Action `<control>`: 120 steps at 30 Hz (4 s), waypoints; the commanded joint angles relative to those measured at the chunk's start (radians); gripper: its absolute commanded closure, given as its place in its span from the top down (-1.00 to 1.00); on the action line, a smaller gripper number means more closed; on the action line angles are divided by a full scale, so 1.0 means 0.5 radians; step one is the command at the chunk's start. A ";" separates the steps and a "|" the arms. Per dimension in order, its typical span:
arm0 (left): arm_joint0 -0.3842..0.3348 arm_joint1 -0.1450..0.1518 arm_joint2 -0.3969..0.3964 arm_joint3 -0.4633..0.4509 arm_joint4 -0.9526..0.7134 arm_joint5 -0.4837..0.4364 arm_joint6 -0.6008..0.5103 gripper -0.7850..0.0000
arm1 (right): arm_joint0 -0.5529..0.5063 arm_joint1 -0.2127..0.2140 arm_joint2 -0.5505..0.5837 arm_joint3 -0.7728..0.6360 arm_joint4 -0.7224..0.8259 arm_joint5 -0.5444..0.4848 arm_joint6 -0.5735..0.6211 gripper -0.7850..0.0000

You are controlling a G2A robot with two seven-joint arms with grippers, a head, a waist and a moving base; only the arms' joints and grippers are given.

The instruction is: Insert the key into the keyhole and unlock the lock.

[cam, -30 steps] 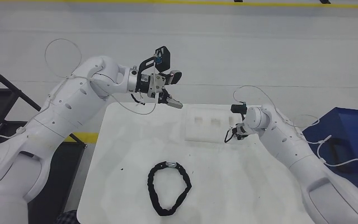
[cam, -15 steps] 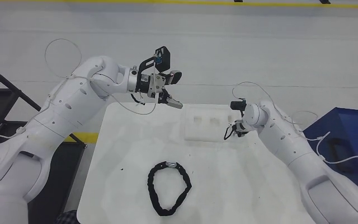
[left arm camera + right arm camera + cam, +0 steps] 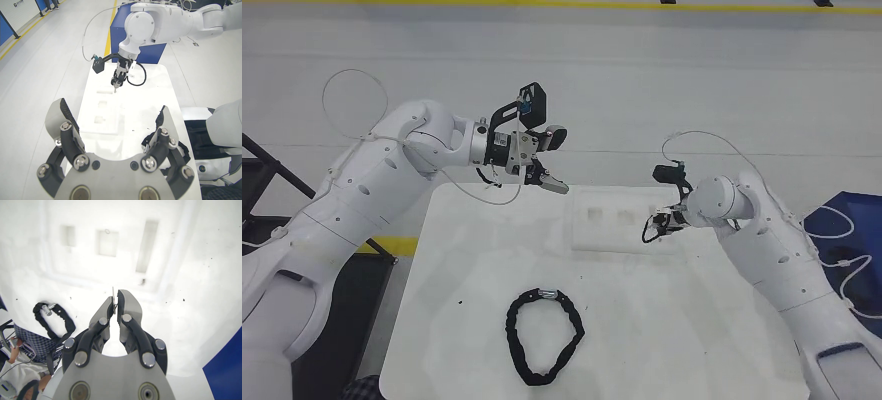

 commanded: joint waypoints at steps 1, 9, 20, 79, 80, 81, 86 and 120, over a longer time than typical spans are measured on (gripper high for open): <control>0.000 0.000 0.000 0.000 0.000 0.000 0.000 1.00 | -0.079 0.028 0.099 -0.115 0.050 -0.026 0.004 -1.00; 0.000 0.000 0.000 0.000 0.000 0.000 0.000 1.00 | -0.400 0.103 0.398 -0.642 0.202 -0.019 -0.095 -1.00; 0.000 0.000 0.000 0.000 0.000 0.000 0.000 1.00 | -0.776 0.178 0.804 -1.134 0.395 -0.138 -0.212 -1.00; 0.711 0.263 0.020 -0.398 1.091 0.000 0.656 1.00 | -0.959 0.210 0.985 -1.392 0.396 -0.119 -0.282 -1.00; 0.695 0.264 0.053 -0.387 1.100 0.000 0.654 1.00 | -0.959 0.210 0.985 -1.392 0.396 -0.119 -0.282 -1.00; 0.680 0.263 0.086 -0.376 1.102 0.000 0.652 1.00 | -0.959 0.210 0.985 -1.392 0.396 -0.119 -0.282 -1.00; 0.578 0.255 0.259 -0.350 1.107 0.000 0.600 1.00 | -0.959 0.210 0.985 -1.392 0.396 -0.119 -0.282 -1.00; 0.991 0.314 0.107 -0.166 1.846 0.108 1.601 1.00 | -0.959 0.210 0.985 -1.392 0.396 -0.119 -0.282 -1.00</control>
